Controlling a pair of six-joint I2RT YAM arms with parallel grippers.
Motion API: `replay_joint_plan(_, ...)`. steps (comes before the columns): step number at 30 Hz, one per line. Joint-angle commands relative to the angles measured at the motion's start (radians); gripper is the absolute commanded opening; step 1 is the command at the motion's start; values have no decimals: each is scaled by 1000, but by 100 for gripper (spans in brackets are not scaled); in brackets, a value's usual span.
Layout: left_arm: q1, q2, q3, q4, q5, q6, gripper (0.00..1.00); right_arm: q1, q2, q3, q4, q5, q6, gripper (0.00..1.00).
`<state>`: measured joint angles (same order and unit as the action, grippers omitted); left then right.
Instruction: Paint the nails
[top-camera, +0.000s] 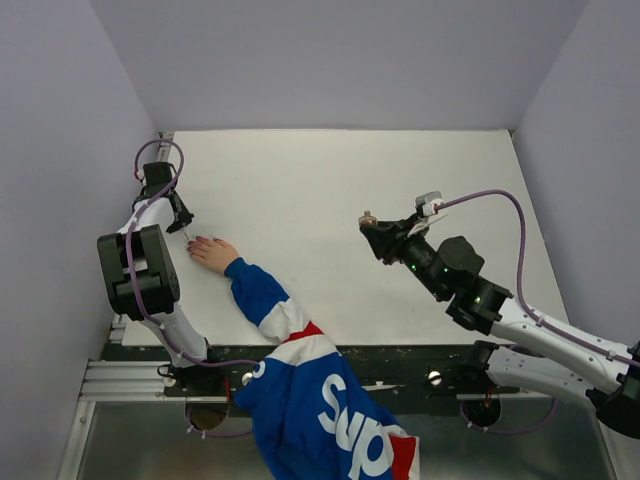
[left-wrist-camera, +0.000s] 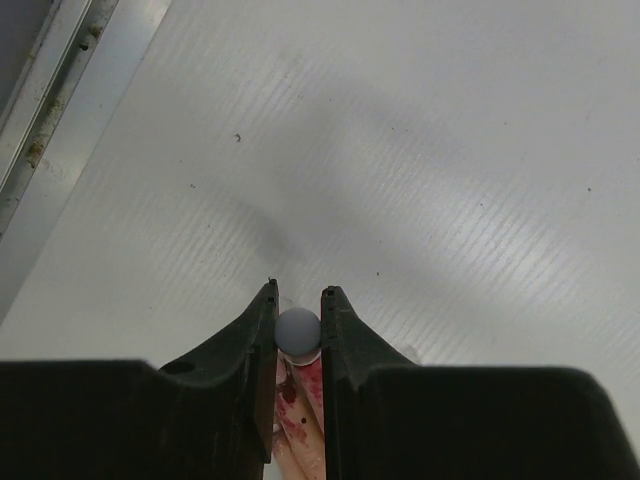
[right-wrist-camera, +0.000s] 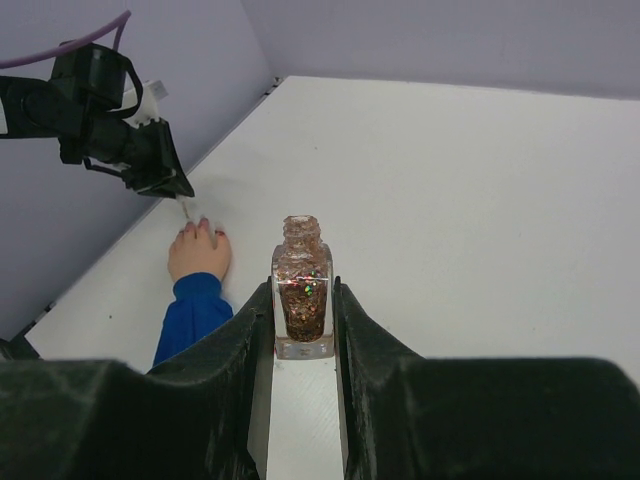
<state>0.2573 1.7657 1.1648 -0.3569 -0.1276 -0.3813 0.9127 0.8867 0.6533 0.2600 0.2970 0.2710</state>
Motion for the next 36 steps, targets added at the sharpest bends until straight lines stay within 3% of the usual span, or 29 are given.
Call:
replay_joint_plan(1, -12, -20, -14, -13, -43, 15, 0, 2, -32, 3, 30, -15, -3, 1)
replay_joint_plan(5, -13, -21, -5, -53, -58, 24, 0, 0, -48, 2, 19, -13, -3, 1)
replay_joint_plan(12, -13, -124, -157, 41, -58, 12, 0, 0, -69, 2, 8, -6, -6, 1)
replay_joint_plan(36, 10, -61, -73, 16, -99, 5, 0, 2, -91, 3, -18, 11, 8, 1)
